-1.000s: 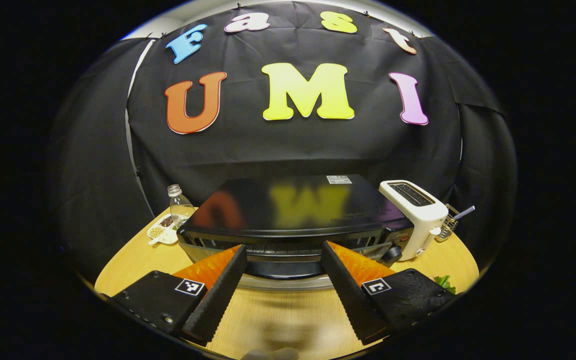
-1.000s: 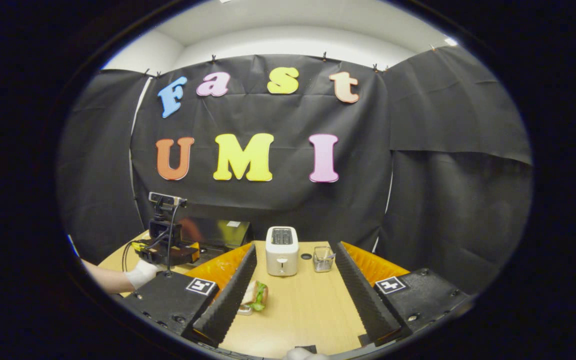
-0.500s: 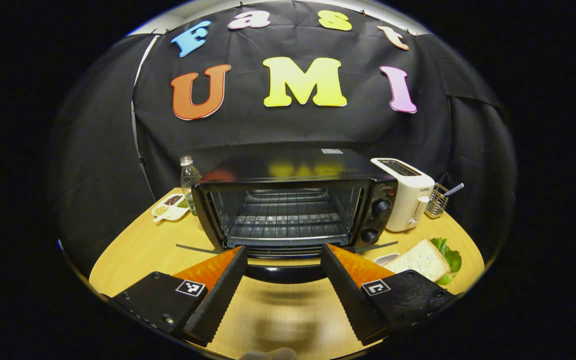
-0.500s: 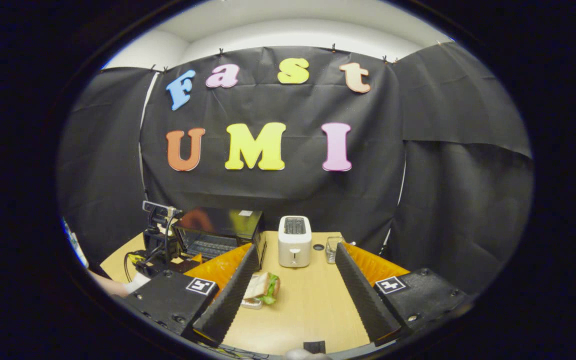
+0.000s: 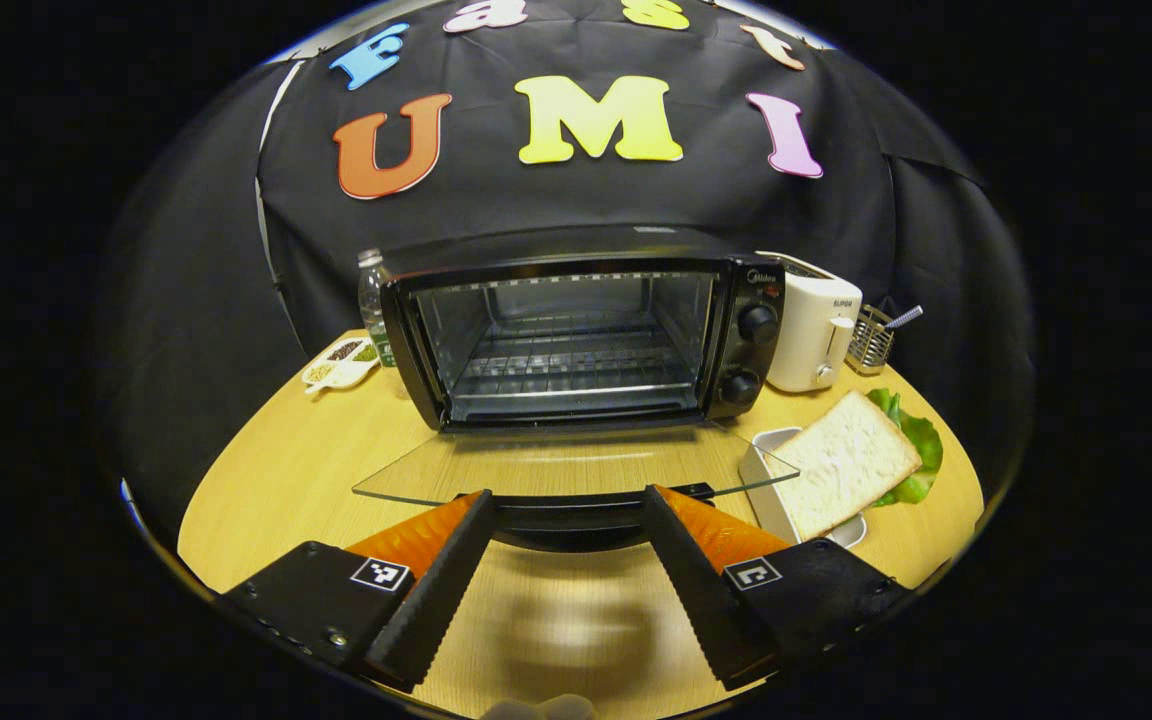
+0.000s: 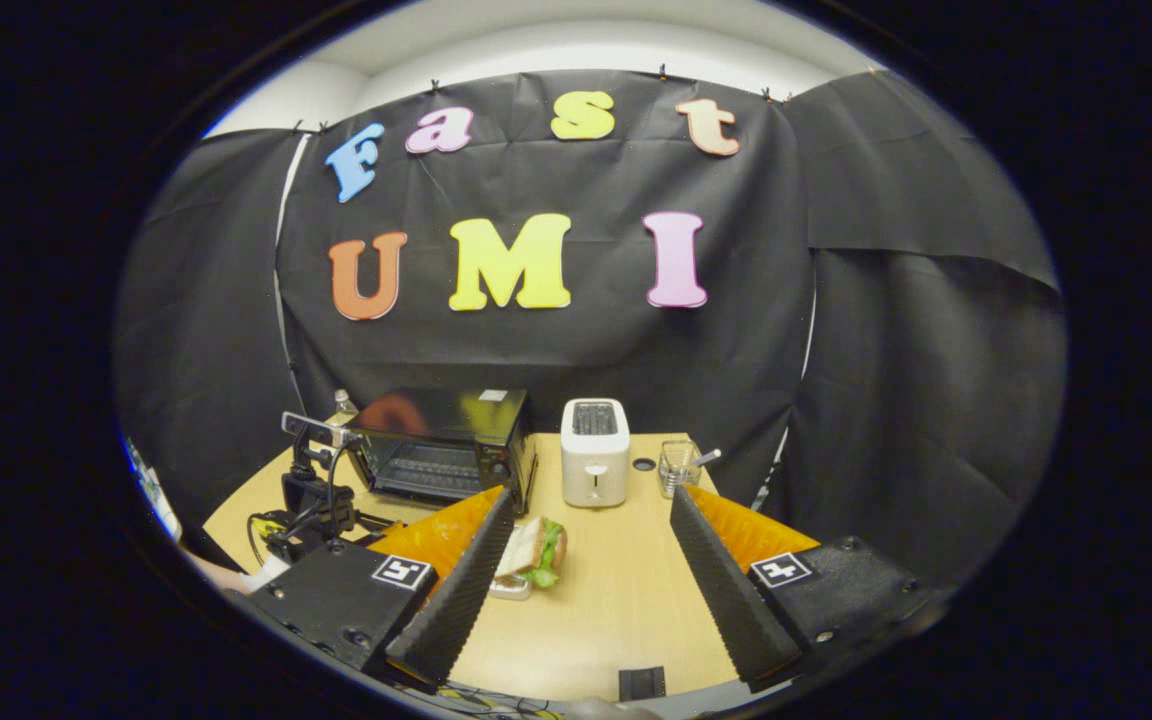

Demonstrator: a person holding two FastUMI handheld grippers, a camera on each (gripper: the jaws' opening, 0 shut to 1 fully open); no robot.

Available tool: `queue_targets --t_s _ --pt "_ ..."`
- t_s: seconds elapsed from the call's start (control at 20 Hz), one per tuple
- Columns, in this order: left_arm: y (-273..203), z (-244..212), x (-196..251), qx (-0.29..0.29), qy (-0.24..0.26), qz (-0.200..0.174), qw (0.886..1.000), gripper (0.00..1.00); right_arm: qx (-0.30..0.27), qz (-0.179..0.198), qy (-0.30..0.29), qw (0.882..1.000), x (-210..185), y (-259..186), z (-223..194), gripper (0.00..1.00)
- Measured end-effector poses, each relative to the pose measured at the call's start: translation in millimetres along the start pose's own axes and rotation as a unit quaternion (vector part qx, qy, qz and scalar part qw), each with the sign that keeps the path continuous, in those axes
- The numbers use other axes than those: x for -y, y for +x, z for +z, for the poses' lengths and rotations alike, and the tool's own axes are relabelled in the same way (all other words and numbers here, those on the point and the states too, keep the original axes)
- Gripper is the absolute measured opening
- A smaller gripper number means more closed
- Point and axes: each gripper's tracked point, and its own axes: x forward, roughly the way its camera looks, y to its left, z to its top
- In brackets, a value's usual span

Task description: Open the electric oven with the left hand, put the food in, and close the electric oven.

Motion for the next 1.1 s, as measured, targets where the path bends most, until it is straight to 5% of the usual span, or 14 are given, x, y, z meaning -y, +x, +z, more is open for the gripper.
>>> queue_targets --t_s 0.1,0.2,0.25,0.3,0.55,0.6,0.7,0.85,0.9,0.95,1.1 --pt "-0.2 -10.9 0.6 -0.015 -0.006 -0.004 1.000 0.98 -0.006 -0.002 0.004 1.000 2.0 2.0 -5.7 1.00" --pt "2.4 -22.4 3.1 -0.033 0.002 -0.009 0.999 0.89 -0.012 -0.003 0.006 1.000 3.6 5.5 -11.6 0.91" --pt "4.3 -28.3 2.3 -0.039 0.010 -0.009 0.999 0.97 -0.015 -0.003 0.008 1.000 4.1 6.9 -13.6 1.00" --pt "6.7 -32.5 2.6 -0.045 0.016 -0.011 0.999 0.97 -0.017 -0.003 0.008 1.000 4.6 7.7 -15.1 0.91" --pt "19.8 -59.5 7.6 -0.094 0.004 -0.012 0.996 1.00 -0.032 0.001 0.006 0.999 3.3 17.4 -28.0 1.00" --pt "20.3 -58.1 8.0 -0.091 0.007 -0.011 0.996 0.93 -0.036 0.004 0.007 0.999 3.1 19.0 -30.9 0.91" --pt "16.7 -53.0 5.3 -0.083 0.012 -0.008 0.996 0.93 -0.043 0.011 0.009 0.999 2.5 25.0 -36.4 1.00" --pt "4.1 -47.9 -0.5 -0.076 0.012 -0.004 0.997 0.96 -0.058 0.027 0.012 0.998 0.9 40.5 -50.6 1.00" --pt "-3.4 -43.0 -5.4 -0.070 0.013 0.000 0.997 0.96 -0.066 0.037 0.014 0.997 -0.9 48.1 -57.5 0.91" --pt "-12.6 -35.2 -8.8 -0.059 0.012 0.003 0.998 0.96 -0.074 0.047 0.018 0.996 -2.7 55.6 -65.5 1.00" --pt "-52.9 -7.9 -20.9 -0.029 -0.003 0.012 0.999 0.96 -0.112 0.082 0.041 0.989 -6.1 83.5 -98.8 1.00"
